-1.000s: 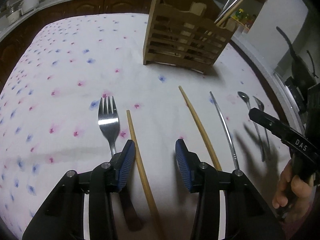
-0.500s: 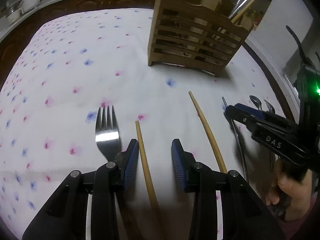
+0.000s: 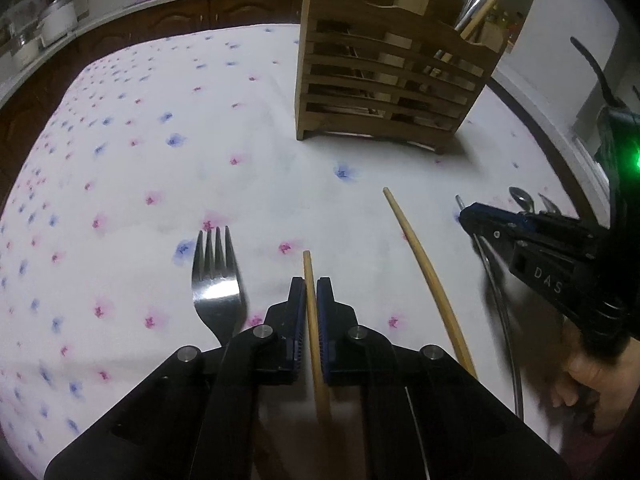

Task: Organize utensils
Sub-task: 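Grasp a wooden chopstick with the left tool while the right tool grasps a steel chopstick, then lift both held chopsticks upright off the table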

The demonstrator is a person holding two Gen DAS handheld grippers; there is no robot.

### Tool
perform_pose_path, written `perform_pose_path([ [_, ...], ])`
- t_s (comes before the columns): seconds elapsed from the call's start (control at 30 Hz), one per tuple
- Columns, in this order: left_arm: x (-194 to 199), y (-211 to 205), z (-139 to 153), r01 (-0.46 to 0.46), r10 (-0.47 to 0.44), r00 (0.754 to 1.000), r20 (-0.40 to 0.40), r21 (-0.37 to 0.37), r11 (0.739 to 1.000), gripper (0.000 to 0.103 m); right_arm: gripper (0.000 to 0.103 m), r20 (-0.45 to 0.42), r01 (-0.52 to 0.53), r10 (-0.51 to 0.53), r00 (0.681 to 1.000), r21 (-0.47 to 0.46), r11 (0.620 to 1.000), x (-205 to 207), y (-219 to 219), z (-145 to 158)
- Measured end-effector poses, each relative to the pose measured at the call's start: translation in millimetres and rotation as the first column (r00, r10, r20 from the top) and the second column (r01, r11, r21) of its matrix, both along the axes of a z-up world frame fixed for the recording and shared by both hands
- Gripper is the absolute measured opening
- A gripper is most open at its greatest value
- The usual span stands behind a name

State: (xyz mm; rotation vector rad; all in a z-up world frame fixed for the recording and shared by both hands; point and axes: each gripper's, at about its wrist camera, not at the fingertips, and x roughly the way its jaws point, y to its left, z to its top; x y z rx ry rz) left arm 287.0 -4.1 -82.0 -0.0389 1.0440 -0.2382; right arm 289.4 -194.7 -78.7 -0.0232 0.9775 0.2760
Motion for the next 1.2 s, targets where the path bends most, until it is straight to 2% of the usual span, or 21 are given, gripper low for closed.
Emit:
perform_pose_path([
  [0.07,-1,2,1,-0.005,0.005,1.000,-0.008,-0.023,1.000,0.004,0.005,-0.015,0.002,-0.001,1.000,0.055,0.998,-2,-5,1],
  [0.2,-12,3,9,-0.011,0.011,1.000,0.002,-0.063,0.998,0.004,0.004,0.005,-0.001,0.000,1.000,0.103,0.995,-14,-11,15],
  [0.5,-49,8,64,0.022,-0.008,0.995,0.101,-0.136,0.991,0.004,0.004,0.117,-0.012,-0.006,0.993,0.161,0.987,-46,-23,68],
  [0.77,-88,19,116,0.052,-0.012,0.979,0.205,-0.188,0.981,0.004,0.004,0.222,-0.024,-0.018,0.975,0.188,0.982,-84,-30,111],
  [0.97,-108,21,133,0.070,-0.019,0.967,0.252,-0.196,0.978,0.004,0.004,0.258,-0.028,-0.020,0.966,0.183,0.983,-102,-31,125],
  [1.2,-117,24,135,0.063,-0.008,0.964,0.266,-0.200,0.978,0.004,0.004,0.279,-0.031,-0.020,0.960,0.180,0.983,-115,-33,131],
])
